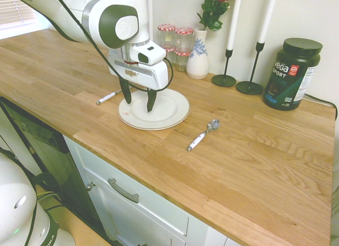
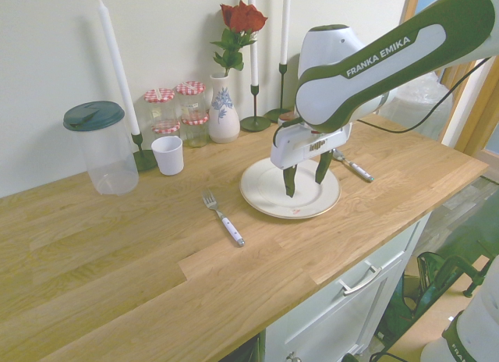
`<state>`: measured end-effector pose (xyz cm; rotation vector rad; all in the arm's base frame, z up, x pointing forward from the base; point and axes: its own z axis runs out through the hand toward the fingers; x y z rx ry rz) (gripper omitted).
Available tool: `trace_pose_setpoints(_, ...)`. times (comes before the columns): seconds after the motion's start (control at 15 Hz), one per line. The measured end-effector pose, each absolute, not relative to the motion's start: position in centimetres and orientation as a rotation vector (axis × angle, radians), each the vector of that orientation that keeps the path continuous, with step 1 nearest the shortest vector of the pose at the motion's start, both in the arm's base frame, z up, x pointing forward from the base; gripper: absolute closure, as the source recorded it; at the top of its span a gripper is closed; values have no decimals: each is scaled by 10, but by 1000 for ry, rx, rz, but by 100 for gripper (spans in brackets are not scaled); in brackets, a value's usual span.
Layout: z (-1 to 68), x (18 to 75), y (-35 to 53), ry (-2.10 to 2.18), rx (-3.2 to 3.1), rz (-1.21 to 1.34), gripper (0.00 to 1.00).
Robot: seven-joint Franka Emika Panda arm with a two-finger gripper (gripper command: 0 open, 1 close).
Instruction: Put the spoon into the plate
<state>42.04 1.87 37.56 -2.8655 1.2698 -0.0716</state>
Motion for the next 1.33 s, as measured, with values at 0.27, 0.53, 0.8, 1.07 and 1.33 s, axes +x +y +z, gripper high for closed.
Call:
trace_pose_setpoints(0.27, 389, 426, 15, 1242, -2877, -69, 0)
trace_pose_setpoints(0.53, 442, 442, -49, 1286, -2843, -89, 0)
trace_pose_setpoints(0.8, 443, 430, -129, 1284, -2871, -88, 0)
trace_pose_setpoints(1.07, 407, 419, -168, 1336, -2861, -6, 0)
trace_pose_setpoints(1.33, 373, 410, -197, 1401, -2839, 66, 0)
